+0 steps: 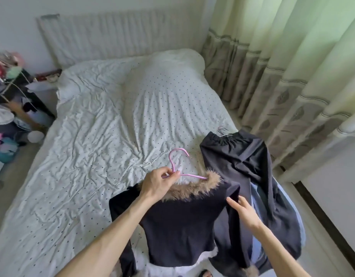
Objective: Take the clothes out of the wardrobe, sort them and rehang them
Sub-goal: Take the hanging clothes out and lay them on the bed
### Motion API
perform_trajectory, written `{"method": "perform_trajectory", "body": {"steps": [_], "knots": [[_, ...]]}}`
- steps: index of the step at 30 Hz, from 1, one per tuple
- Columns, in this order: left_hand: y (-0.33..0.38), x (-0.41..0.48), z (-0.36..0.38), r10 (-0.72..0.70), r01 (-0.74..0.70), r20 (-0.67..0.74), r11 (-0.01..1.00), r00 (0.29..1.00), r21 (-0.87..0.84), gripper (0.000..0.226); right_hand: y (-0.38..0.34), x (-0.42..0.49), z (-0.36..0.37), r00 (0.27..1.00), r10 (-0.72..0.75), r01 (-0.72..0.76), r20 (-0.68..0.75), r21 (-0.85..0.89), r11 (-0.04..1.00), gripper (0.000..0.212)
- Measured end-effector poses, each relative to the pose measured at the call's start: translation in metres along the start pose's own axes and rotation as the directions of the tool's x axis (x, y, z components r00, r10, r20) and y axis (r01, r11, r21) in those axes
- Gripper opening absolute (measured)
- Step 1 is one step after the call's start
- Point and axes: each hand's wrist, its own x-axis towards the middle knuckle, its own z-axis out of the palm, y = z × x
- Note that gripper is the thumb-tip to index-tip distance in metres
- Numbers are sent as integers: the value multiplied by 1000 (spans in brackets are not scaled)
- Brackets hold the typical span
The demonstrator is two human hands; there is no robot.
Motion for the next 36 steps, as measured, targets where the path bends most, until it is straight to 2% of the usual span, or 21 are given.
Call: {"method": "perform_trajectory", "body": {"steps": [1, 3, 5, 8, 11, 15, 20, 22, 24, 29, 36], "knots": [[1, 9, -2, -11, 11, -28, 1000, 1000, -6, 36, 2, 9, 3, 1000, 15, -15, 27, -25, 1000, 47], [0, 26, -5, -29, 28, -78, 999, 997, -16, 35, 3, 23, 11, 999, 21, -17, 49, -84, 996, 37], [-5, 44, -7, -46, 44, -117, 999, 992, -20, 35, -1, 35, 19, 999, 19, -13, 38, -170, 985, 24], [-21, 73, -14, -93, 88, -143, 995, 985, -41, 37, -15, 51, 36, 1000, 16, -11, 16, -276, 961, 19], [-37, 107, -20, -142, 132, -159, 989, 977, -68, 37, -38, 68, 57, 999, -34, 35, 5, -254, 966, 16], [-63, 167, -26, -183, 180, -139, 983, 973, -31, 36, -70, 105, 87, 1000, 3, -4, -6, -160, 987, 10], [-101, 254, -25, -227, 225, -72, 974, 971, -34, 36, -78, 163, 115, 990, 138, -135, 26, -71, 988, 17], [-118, 290, -21, -247, 246, -39, 969, 968, -38, 35, -76, 187, 124, 979, 199, -194, 54, -84, 977, 30], [-134, 320, -16, -260, 260, 4, 965, 966, -31, 36, -77, 205, 131, 965, 254, -242, 72, -139, 960, 44], [-176, 387, 9, -259, 241, 140, 962, 956, 132, 35, -76, 241, 148, 934, 330, -269, 139, -334, 903, 48], [-201, 449, 46, -193, 135, 253, 964, 948, 229, 36, -44, 252, 162, 918, 390, -296, 70, -535, 792, 75]]}}
